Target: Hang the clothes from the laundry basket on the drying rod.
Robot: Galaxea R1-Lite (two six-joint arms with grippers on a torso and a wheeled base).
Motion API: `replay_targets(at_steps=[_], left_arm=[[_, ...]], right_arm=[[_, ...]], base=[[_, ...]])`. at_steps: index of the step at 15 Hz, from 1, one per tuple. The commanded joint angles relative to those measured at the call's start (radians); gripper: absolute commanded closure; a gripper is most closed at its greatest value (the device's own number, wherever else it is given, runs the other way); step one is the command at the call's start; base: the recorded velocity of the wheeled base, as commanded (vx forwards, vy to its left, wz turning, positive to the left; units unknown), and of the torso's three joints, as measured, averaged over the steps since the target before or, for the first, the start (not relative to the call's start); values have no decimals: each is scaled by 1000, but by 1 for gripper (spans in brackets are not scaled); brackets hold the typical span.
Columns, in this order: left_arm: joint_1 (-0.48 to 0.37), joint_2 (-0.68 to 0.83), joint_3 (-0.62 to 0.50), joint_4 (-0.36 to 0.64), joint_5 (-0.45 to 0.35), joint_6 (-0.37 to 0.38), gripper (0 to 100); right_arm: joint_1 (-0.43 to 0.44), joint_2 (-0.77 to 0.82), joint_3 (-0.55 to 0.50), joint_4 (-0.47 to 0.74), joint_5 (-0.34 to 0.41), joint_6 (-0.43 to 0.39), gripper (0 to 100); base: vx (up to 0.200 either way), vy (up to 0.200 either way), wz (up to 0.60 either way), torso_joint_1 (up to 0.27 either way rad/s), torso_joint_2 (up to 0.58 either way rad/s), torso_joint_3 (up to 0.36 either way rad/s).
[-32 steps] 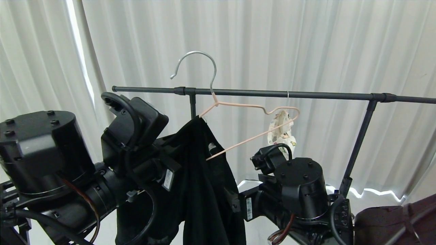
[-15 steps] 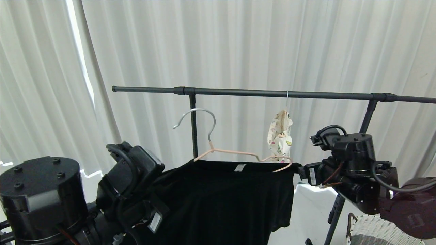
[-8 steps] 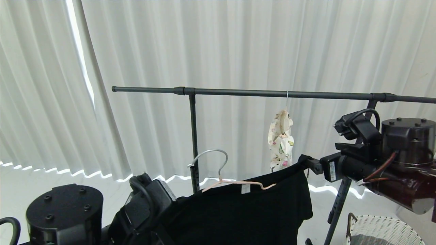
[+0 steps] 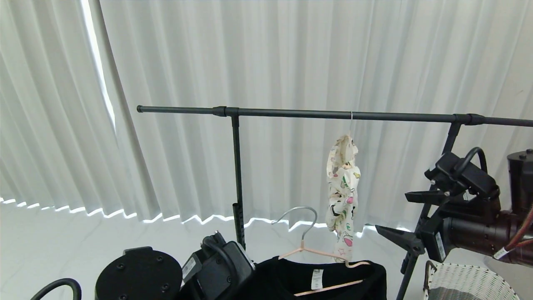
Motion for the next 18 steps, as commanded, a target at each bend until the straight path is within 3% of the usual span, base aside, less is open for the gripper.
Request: replay_targets(at_steps=[1, 5, 8, 11, 14, 15, 18], left_arm=[[-7, 4, -2, -1, 1, -1, 100], [-27, 1, -4, -3, -2, -2, 100], [-60, 5, -2, -90, 0, 3, 100], [-103, 1, -2, -118, 1, 12, 100], [-180, -6, -2, -119, 3, 52, 100], [-182, -6, -2, -119, 1, 90, 100], [-180, -10, -4, -119, 1, 99, 100]], right_arm=[[0, -12, -1, 14, 23, -41, 0], [82, -42, 2, 74, 98, -170, 0], [178, -46, -3, 148, 162, -197, 0], [292, -10, -4, 158, 162, -205, 0], [295, 19, 1, 162, 162, -257, 0], [295, 17, 7, 172, 162, -257, 0], [295, -7, 25, 211, 167, -256, 0]], base=[[0, 0, 0, 0, 0, 0], [0, 0, 0, 0, 0, 0], [0, 0, 0, 0, 0, 0], [0, 0, 0, 0, 0, 0], [0, 0, 0, 0, 0, 0], [0, 0, 0, 0, 0, 0], [0, 0, 0, 0, 0, 0]])
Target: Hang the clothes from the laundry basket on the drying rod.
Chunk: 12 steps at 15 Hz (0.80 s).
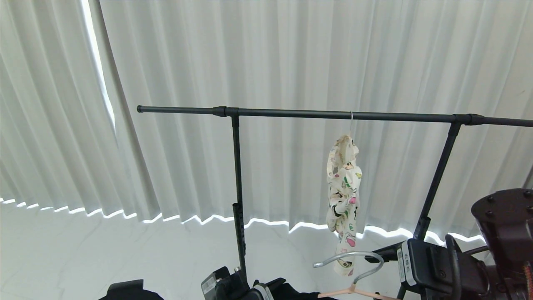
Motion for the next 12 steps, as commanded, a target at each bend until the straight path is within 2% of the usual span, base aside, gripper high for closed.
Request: replay_targets(at_steps=[1, 3, 9, 10, 12], left_arm=[[0, -5, 0, 0, 0, 0, 100], [0, -5, 0, 0, 0, 0, 100], [0, -4, -2, 0, 0, 0, 100], [-2, -4, -4, 0, 0, 0, 100], [-2, -2, -4, 0, 0, 0, 100]], right_arm=[[0, -15, 22, 4, 1, 0, 0], [0, -39, 62, 2, 1, 2, 0], [-1, -38, 71, -2, -4, 3, 0], [-1, -38, 73, -1, -4, 2, 100], [-1, -29, 71, -4, -7, 0, 100]], base=[[0, 0, 0, 0, 0, 0], [0, 0, 0, 0, 0, 0], [0, 0, 0, 0, 0, 0], [0, 0, 0, 0, 0, 0], [0, 0, 0, 0, 0, 0]])
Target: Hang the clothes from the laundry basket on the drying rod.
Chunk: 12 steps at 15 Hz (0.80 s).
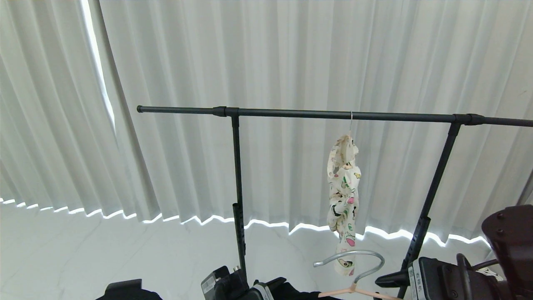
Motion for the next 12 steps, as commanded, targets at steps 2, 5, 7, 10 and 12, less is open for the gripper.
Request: replay_targets(at_steps=[2, 5, 7, 10, 12], left_arm=[[1, 7, -12, 0, 1, 0, 100], [1, 7, -22, 0, 1, 1, 100], [1, 7, -22, 0, 1, 1, 100], [1, 16, -21, 0, 4, 3, 0], [9, 11, -15, -30, 4, -2, 0]], right_arm=[[0, 16, -2, -3, -1, 0, 100], [0, 26, -8, -4, -1, 0, 100], [0, 28, -5, -18, -1, 0, 100], [-1, 20, -5, -21, -6, 1, 100], [-4, -1, -10, -23, -7, 1, 100]], base=[[0, 0, 0, 0, 0, 0], [0, 0, 0, 0, 0, 0], [0, 0, 0, 0, 0, 0], [0, 0, 0, 0, 0, 0], [0, 0, 0, 0, 0, 0]])
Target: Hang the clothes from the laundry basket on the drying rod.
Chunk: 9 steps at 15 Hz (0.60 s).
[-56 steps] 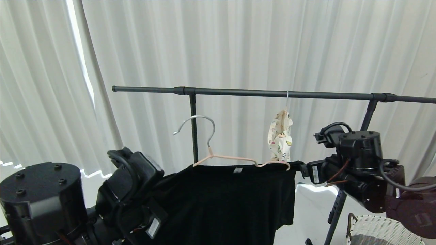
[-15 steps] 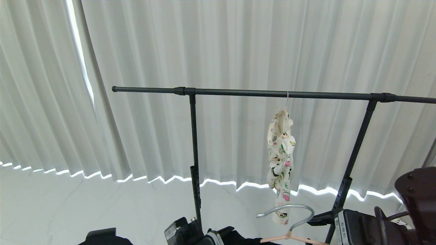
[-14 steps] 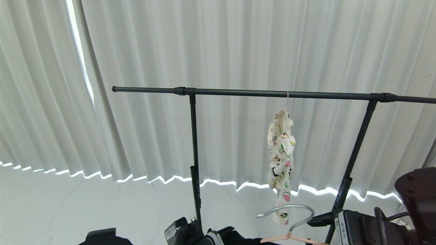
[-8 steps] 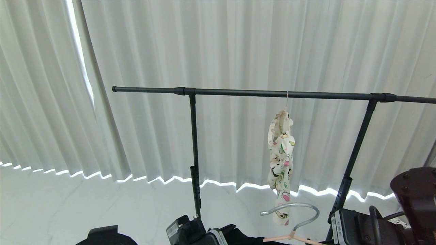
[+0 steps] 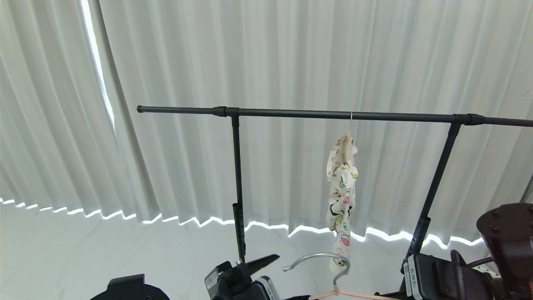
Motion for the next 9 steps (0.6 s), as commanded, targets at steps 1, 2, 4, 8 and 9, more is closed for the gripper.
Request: replay_targets(at_steps=[1, 2, 4, 8, 9], left_arm=[[18, 2, 15, -37, 1, 1, 0], [21, 0, 38, -63, 2, 1, 0], [21, 2, 87, -116, 2, 4, 0], [22, 2, 137, -155, 2, 5, 0], [24, 2, 142, -155, 2, 5, 0]], right_arm=[[-12, -22, -4, -1, -1, 1, 100], [-28, -38, -4, -1, -1, -1, 100], [-69, -61, -4, -1, -1, -1, 100], [-144, -102, -4, -4, -1, -1, 100], [-150, -111, -4, -6, -1, -1, 100]], base=[[0, 0, 0, 0, 0, 0], [0, 0, 0, 0, 0, 0], [0, 0, 0, 0, 0, 0], [0, 0, 0, 0, 0, 0], [0, 0, 0, 0, 0, 0]])
